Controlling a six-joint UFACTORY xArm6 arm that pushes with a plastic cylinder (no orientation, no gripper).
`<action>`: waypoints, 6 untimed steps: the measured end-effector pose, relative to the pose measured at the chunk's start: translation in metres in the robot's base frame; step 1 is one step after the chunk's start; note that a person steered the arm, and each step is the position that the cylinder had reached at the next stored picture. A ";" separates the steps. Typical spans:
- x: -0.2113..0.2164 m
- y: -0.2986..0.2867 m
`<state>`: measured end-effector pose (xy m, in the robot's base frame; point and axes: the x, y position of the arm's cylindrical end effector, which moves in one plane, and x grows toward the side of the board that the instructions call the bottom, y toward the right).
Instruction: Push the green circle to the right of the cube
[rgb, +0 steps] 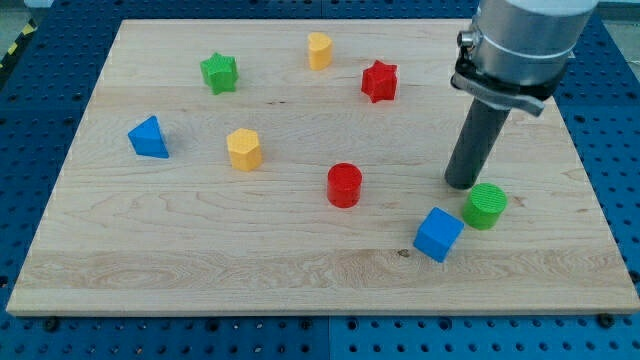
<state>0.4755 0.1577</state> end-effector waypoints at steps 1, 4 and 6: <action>0.001 0.027; 0.052 0.009; -0.016 -0.027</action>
